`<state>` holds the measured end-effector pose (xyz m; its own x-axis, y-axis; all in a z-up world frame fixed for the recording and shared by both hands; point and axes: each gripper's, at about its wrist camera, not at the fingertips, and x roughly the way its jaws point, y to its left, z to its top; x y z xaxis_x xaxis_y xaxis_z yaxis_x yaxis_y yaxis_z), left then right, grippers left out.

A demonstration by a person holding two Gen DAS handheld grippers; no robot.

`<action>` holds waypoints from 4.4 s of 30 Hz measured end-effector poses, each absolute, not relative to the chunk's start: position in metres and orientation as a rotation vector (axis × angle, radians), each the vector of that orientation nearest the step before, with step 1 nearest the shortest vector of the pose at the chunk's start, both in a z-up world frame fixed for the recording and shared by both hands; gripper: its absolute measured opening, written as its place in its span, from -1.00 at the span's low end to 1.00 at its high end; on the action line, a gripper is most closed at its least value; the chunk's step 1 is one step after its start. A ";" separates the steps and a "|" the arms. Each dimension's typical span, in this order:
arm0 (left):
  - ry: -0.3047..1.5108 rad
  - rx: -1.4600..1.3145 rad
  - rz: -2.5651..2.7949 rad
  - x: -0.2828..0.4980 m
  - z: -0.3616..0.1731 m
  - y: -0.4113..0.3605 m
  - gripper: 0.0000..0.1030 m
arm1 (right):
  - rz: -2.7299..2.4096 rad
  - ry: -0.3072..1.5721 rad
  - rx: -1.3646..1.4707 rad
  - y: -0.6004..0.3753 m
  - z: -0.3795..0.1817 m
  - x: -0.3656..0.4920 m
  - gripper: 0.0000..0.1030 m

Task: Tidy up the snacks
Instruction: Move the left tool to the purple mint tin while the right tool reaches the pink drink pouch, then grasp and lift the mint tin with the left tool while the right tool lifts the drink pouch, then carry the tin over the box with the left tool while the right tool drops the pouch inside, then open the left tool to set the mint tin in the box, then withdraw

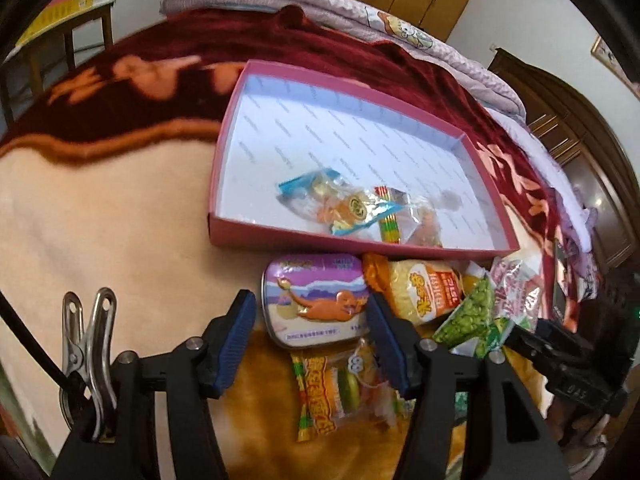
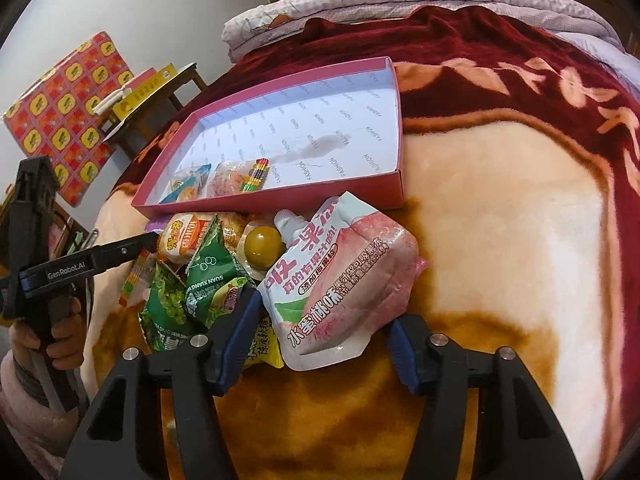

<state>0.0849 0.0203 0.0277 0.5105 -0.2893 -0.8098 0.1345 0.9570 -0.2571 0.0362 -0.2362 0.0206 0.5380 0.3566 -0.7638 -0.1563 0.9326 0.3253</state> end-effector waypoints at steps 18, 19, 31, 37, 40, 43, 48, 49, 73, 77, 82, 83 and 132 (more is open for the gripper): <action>0.940 0.012 -0.217 0.075 0.023 -0.012 0.29 | 0.289 0.943 0.232 -0.235 0.020 0.035 0.15; 0.942 0.007 -0.219 0.076 0.024 -0.012 0.29 | 0.288 0.941 0.238 -0.235 0.020 0.035 0.09; 0.915 0.001 -0.252 0.057 0.038 -0.006 0.28 | 0.307 0.877 0.270 -0.234 0.035 0.024 -0.36; 0.890 -0.007 -0.254 0.053 0.048 -0.002 0.28 | 0.292 0.858 0.299 -0.238 0.039 0.021 -0.37; 0.878 -0.014 -0.256 0.052 0.053 0.000 0.28 | 0.304 0.831 0.292 -0.239 0.049 0.017 -0.38; 0.861 -0.014 -0.259 0.051 0.059 0.000 0.29 | 0.315 0.801 0.274 -0.236 0.058 0.012 -0.38; 0.838 -0.005 -0.259 0.054 0.067 -0.001 0.29 | 0.320 0.766 0.257 -0.234 0.071 0.013 -0.38; 0.834 -0.003 -0.258 0.056 0.068 -0.002 0.29 | 0.320 0.763 0.251 -0.232 0.072 0.014 -0.38; 0.779 0.043 -0.257 0.130 0.076 -0.017 0.29 | 0.349 0.753 0.221 -0.210 0.074 0.078 -0.38; 0.779 0.036 -0.259 0.146 0.073 -0.019 0.29 | 0.349 0.754 0.221 -0.209 0.073 0.092 -0.38; 0.797 0.036 -0.259 0.165 0.065 -0.022 0.29 | 0.356 0.758 0.220 -0.204 0.071 0.105 -0.38; 0.798 0.038 -0.259 0.167 0.064 -0.022 0.29 | 0.358 0.758 0.221 -0.204 0.070 0.107 -0.38; 0.808 0.129 -0.288 0.163 0.055 -0.031 0.46 | 0.317 0.766 0.242 -0.197 0.056 0.113 0.36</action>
<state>0.1633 -0.0312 0.0549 0.6549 -0.2040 -0.7277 0.3018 0.9533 0.0044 0.1126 -0.1972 0.0555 0.6771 0.3662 -0.6383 -0.1917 0.9252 0.3274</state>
